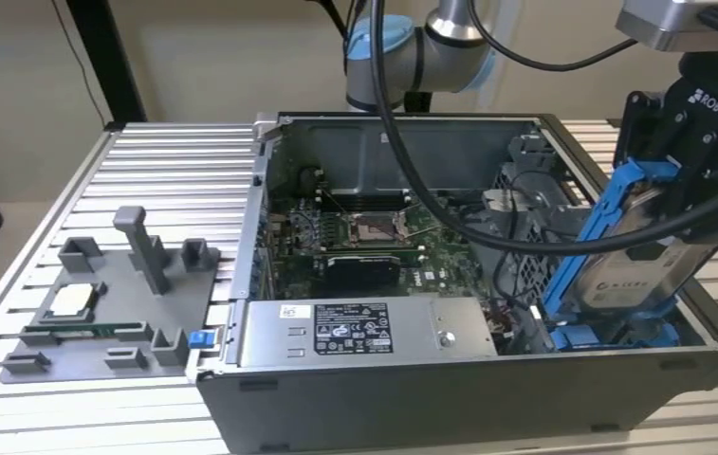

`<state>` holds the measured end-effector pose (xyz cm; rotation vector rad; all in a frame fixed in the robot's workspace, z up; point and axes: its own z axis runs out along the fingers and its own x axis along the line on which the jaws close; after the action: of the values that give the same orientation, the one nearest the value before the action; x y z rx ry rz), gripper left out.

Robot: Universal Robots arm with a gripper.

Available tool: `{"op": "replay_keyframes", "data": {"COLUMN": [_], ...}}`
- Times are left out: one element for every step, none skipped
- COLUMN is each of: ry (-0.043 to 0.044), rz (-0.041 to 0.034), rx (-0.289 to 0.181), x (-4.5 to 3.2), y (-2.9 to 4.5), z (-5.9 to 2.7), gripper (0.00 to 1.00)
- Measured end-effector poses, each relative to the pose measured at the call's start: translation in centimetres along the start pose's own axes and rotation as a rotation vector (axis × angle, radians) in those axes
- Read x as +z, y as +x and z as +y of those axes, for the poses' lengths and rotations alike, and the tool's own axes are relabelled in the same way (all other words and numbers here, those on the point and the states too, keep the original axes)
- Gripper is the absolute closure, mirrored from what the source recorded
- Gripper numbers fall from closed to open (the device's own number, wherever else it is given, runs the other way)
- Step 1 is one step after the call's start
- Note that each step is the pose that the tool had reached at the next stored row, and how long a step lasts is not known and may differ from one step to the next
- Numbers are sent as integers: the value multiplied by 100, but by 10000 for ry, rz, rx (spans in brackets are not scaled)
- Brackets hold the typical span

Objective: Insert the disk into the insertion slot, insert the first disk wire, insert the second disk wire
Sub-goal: 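Insert the disk into the insertion slot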

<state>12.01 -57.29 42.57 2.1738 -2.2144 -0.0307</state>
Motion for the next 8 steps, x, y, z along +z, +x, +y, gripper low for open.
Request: {"op": "replay_keyframes", "data": {"ry": [0,0,-1,-1,-1,-2,-2,-2], "rz": [-19,-30,-43,-58,-70,-79,-87,-92], "rx": [-1,-2,-2,-3,-4,-5,-5,-5], "x": [9,17,25,33,39,46,52,59], "y": [-1,-1,-1,-1,-1,-2,-2,-3], "z": [-1,-1,-2,-3,-5,-8,-11,-18], "gripper": [100,100,100,100,100,100,100,100]}}
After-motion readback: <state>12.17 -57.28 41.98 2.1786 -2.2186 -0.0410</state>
